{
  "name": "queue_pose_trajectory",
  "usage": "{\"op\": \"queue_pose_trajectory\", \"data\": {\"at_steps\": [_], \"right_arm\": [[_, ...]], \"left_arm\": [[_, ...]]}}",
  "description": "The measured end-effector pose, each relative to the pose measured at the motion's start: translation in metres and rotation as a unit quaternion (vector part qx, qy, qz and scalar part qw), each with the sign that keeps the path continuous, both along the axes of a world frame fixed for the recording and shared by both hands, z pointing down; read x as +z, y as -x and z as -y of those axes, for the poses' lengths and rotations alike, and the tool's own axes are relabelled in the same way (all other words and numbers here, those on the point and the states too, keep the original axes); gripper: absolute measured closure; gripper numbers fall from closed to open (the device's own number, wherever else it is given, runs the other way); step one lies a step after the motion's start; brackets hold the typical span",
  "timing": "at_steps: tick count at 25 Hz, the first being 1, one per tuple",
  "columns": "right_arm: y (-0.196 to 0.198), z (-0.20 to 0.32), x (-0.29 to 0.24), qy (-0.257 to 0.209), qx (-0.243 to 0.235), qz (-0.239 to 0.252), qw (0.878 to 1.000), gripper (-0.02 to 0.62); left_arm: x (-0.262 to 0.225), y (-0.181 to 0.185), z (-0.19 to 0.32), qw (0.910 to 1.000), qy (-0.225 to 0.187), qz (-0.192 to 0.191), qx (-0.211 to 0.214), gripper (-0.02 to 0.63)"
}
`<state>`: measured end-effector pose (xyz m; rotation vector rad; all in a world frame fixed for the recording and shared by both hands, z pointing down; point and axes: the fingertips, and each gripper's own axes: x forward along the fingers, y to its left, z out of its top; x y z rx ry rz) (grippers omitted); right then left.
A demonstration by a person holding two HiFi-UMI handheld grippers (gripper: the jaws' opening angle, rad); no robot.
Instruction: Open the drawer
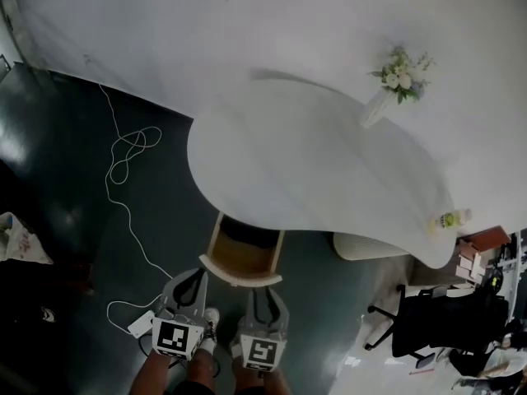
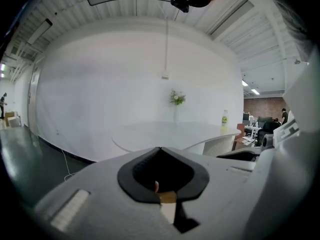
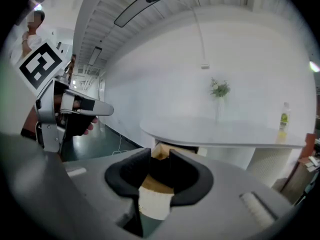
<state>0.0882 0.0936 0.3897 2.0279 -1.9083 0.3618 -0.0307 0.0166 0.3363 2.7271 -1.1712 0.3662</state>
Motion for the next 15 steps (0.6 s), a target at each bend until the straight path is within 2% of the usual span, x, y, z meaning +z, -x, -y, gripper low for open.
{"op": "queue_pose_trajectory", "data": {"at_steps": [5, 15], "right_arm": [[-0.023, 0.011, -0.061, -0.046, 0.003, 0.009, 0.999, 0.476], [-0.064, 0.007, -0.179, -0.098, 0.017, 0.018, 0.995, 0.476]], "left_arm": [[-0.054, -0.012, -0.001, 0.9998, -0.015, -0.005, 0.014, 0.595], [-0.161, -0.028, -0.004, 0.9971, -0.061, -0.031, 0.035, 0.595]]}}
